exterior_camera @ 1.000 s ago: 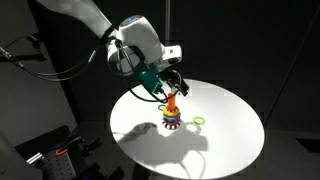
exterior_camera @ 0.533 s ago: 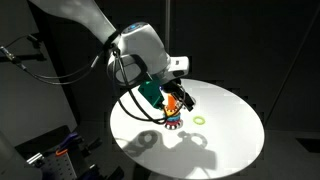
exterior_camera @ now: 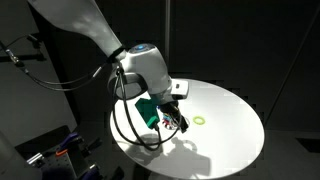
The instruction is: Put the clear ring on the table.
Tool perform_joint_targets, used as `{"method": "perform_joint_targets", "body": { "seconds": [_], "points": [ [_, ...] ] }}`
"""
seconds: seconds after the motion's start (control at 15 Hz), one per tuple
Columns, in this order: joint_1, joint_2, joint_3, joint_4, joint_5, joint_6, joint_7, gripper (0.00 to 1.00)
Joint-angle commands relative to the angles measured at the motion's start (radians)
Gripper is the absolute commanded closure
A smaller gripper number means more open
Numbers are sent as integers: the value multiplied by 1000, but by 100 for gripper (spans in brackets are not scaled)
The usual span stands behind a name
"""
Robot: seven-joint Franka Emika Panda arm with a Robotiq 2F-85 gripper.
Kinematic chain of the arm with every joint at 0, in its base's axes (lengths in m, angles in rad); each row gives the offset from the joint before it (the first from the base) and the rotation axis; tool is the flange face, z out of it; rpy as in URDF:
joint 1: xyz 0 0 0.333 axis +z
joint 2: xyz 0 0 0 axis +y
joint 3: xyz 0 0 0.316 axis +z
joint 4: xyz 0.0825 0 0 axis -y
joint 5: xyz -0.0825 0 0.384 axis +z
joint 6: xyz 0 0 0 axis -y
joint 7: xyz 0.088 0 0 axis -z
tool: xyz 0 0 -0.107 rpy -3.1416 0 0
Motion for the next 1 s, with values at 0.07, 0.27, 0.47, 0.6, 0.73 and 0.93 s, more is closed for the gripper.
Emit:
{"method": "perform_joint_targets", "body": {
  "seconds": [0.07, 0.27, 0.47, 0.6, 0.73, 0.93],
  "points": [
    [-16, 57, 1, -7, -11, 6, -37, 31],
    [-9, 101, -8, -9, -17, 14, -43, 31],
    [6, 149, -22, -13, -28, 67, -48, 31],
    [12, 173, -28, -13, -32, 88, -52, 31],
    [24, 195, -41, -13, -36, 95, -52, 31],
    [42, 218, -59, -13, -44, 91, -50, 31]
  ]
}}
